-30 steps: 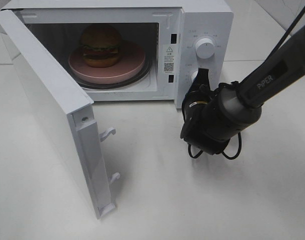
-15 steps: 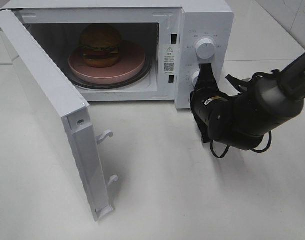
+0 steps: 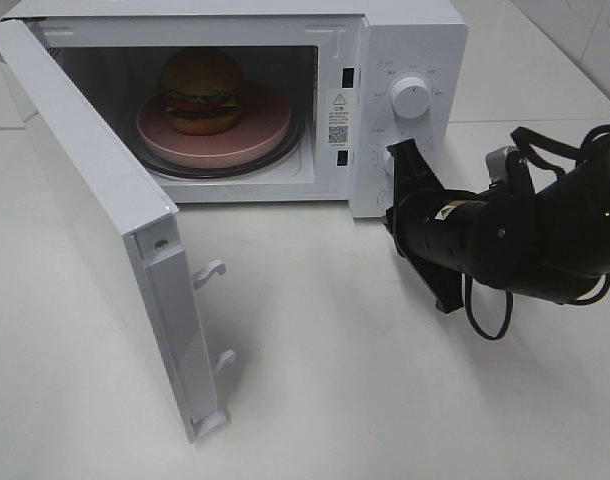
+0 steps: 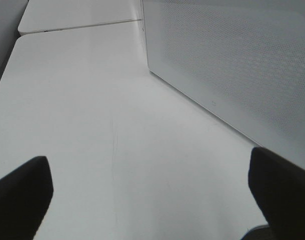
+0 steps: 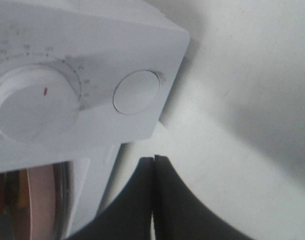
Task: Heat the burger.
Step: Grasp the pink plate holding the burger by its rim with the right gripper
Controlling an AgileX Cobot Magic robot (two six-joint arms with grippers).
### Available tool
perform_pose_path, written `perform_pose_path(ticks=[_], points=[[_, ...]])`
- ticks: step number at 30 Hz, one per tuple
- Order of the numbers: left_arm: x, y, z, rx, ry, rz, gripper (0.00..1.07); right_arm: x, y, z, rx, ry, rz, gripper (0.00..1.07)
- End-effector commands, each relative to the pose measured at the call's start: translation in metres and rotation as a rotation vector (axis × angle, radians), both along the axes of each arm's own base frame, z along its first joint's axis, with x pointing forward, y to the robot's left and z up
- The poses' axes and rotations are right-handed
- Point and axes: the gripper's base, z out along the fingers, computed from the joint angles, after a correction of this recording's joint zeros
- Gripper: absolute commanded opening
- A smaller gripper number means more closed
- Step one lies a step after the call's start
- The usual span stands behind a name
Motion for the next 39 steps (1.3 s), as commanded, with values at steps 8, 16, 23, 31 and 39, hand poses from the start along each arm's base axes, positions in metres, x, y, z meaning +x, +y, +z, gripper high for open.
perform_pose_path(ticks=[8, 16, 23, 31, 39], points=[[-0.002, 0.0, 0.0, -0.006, -0.03, 0.003, 1.0, -0.022, 0.011, 0.021, -0.24, 0.091, 0.458, 0.01], [-0.002, 0.0, 0.0, -0.006, -0.03, 0.003, 1.0, -0.035, 0.019, 0.033, -0.438, 0.186, 0.838, 0.01], [-0.002, 0.0, 0.0, -0.006, -0.03, 0.003, 1.0, -0.035, 0.026, 0.046, -0.577, 0.253, 1.123, 0.02], [-0.002, 0.0, 0.0, -0.006, -0.03, 0.003, 1.0, -0.033, 0.029, 0.064, -0.882, 0.182, 1.641, 0.04], [-0.002, 0.0, 0.0, -0.006, -0.03, 0.003, 1.0, -0.035, 0.028, 0.073, -1.219, -0.115, 2.252, 0.07]])
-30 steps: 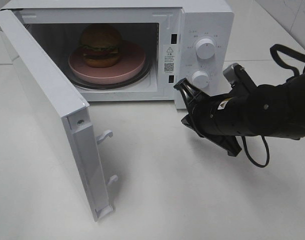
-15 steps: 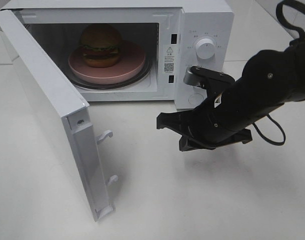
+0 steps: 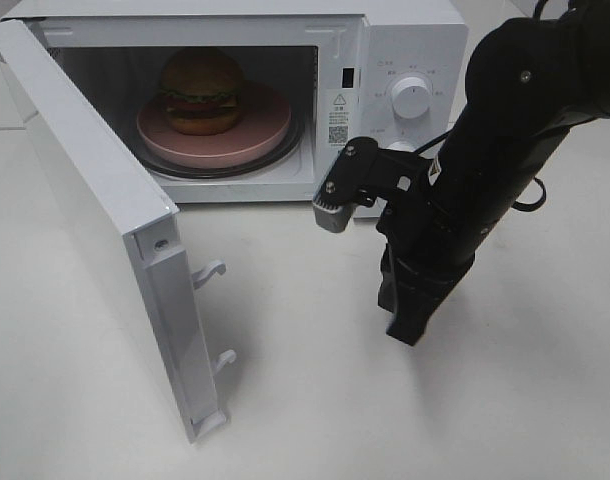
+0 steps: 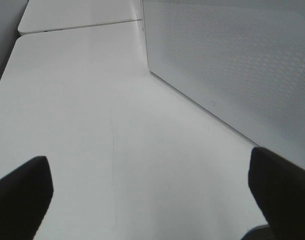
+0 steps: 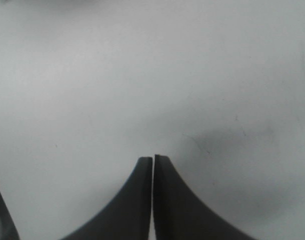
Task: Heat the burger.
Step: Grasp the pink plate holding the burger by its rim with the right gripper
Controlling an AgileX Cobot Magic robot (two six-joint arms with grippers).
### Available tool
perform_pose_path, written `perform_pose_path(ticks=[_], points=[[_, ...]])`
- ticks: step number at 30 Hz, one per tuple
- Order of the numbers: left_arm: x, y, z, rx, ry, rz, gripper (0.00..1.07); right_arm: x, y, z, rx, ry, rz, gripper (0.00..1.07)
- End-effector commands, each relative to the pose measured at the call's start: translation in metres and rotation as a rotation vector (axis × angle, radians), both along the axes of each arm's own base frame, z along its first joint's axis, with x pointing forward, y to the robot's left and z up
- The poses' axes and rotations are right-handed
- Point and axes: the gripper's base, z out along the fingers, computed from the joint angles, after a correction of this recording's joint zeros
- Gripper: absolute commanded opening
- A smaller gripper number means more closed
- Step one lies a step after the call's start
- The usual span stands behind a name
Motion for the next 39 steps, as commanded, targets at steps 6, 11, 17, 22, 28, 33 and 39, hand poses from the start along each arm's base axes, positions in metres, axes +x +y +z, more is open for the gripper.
perform_pose_path(ticks=[6, 11, 17, 22, 28, 33, 39], points=[[-0.002, 0.0, 0.0, -0.006, -0.03, 0.003, 1.0, -0.002, -0.002, 0.005, -0.058, -0.065, 0.374, 0.15], [-0.002, 0.0, 0.0, -0.006, -0.03, 0.003, 1.0, 0.001, -0.006, 0.004, -0.119, -0.092, 0.418, 0.47], [-0.002, 0.0, 0.0, -0.006, -0.03, 0.003, 1.0, 0.004, -0.009, 0.004, -0.154, -0.127, 0.444, 0.92], [-0.002, 0.0, 0.0, -0.006, -0.03, 0.003, 1.0, 0.009, -0.011, 0.008, -0.203, -0.16, 0.481, 1.0], [-0.002, 0.0, 0.0, -0.006, -0.03, 0.003, 1.0, 0.024, -0.007, 0.028, -0.245, -0.252, 0.514, 0.98], [-0.002, 0.0, 0.0, -0.006, -0.03, 0.003, 1.0, 0.032, 0.006, 0.042, -0.268, -0.341, 0.575, 0.96], [-0.002, 0.0, 0.0, -0.006, -0.03, 0.003, 1.0, 0.042, 0.032, 0.054, -0.257, -0.448, 0.629, 0.96]])
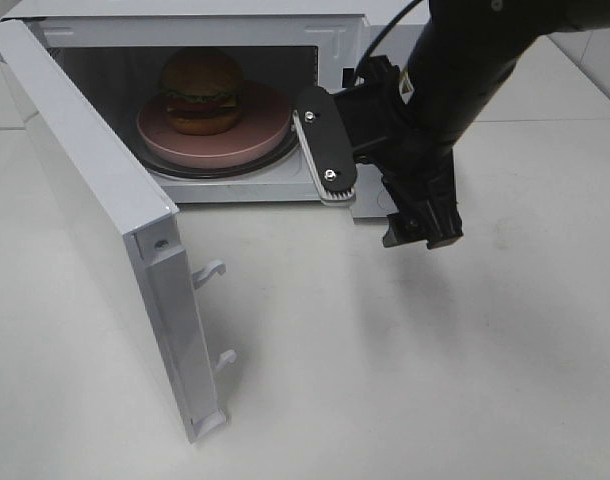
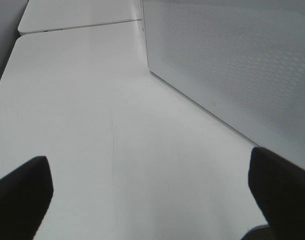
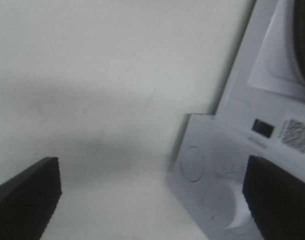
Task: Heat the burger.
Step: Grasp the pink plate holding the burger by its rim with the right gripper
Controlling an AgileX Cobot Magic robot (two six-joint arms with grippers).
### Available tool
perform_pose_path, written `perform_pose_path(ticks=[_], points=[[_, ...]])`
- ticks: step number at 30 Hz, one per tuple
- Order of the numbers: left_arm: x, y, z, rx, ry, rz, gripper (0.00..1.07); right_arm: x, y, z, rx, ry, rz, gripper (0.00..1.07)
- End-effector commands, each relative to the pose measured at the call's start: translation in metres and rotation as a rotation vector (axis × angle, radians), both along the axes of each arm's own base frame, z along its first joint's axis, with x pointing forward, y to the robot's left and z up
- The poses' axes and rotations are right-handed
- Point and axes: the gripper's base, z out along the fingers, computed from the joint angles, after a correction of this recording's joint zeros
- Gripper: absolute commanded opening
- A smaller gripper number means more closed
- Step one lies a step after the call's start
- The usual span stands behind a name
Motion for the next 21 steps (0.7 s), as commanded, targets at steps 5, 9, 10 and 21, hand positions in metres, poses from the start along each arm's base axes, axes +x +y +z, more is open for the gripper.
perform_pose_path(ticks=[5, 9, 10, 21], points=[[-0.002, 0.0, 0.0, -0.006, -0.03, 0.003, 1.0, 0.015, 0.031, 0.005, 0.028, -0.076, 0.078, 0.95], [-0.002, 0.0, 0.0, -0.006, -0.03, 0.003, 1.0, 0.02, 0.04, 0.001, 0.025, -0.08, 0.092, 0.94], [-0.002, 0.0, 0.0, -0.006, -0.03, 0.003, 1.0, 0.024, 0.044, -0.001, 0.022, -0.085, 0.095, 0.94], [-0.002, 0.0, 0.0, -0.006, -0.03, 0.003, 1.0, 0.048, 0.068, -0.011, 0.072, -0.124, 0.059, 0.93]])
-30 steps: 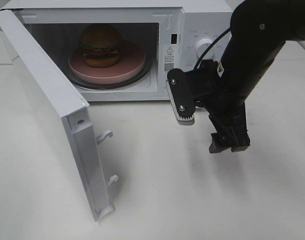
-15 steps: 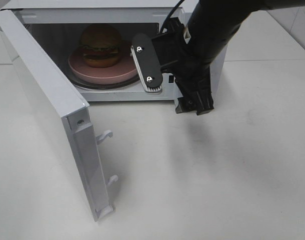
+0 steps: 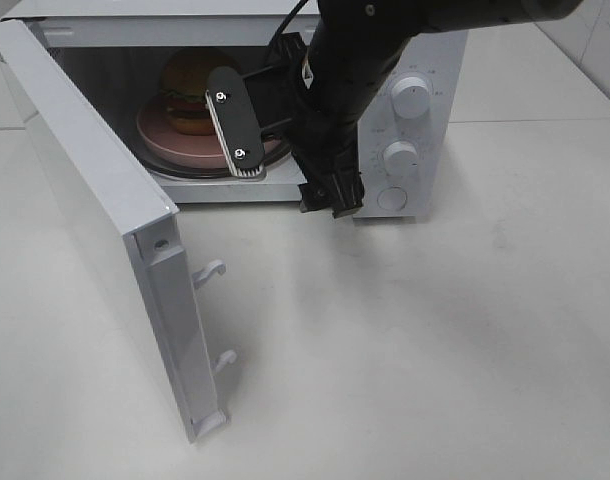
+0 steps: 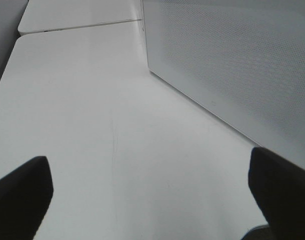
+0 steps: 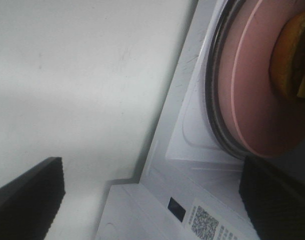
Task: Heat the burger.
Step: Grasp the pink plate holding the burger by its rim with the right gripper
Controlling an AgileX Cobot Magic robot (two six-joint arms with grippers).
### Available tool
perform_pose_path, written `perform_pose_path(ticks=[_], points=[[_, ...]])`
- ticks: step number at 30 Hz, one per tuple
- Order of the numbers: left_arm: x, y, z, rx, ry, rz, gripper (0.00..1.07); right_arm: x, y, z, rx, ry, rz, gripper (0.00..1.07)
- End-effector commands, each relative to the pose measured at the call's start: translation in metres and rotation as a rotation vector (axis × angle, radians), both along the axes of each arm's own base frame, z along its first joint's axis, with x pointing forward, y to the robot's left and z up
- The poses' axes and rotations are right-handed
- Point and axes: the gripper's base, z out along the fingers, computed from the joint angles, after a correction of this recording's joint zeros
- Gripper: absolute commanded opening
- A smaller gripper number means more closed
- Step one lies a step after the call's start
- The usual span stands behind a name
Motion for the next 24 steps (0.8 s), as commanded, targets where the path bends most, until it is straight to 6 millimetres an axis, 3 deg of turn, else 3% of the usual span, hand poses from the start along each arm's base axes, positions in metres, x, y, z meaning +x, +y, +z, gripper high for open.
perform_pose_path(ticks=[1, 24], points=[[-0.002, 0.0, 0.0, -0.006, -0.03, 0.003, 1.0, 0.01, 0.007, -0.003, 0.016, -0.025, -0.02, 0.93], [-0.003, 0.0, 0.0, -0.005, -0.031, 0.004, 1.0, 0.077, 0.059, -0.06, 0.069, -0.055, -0.092, 0.88]])
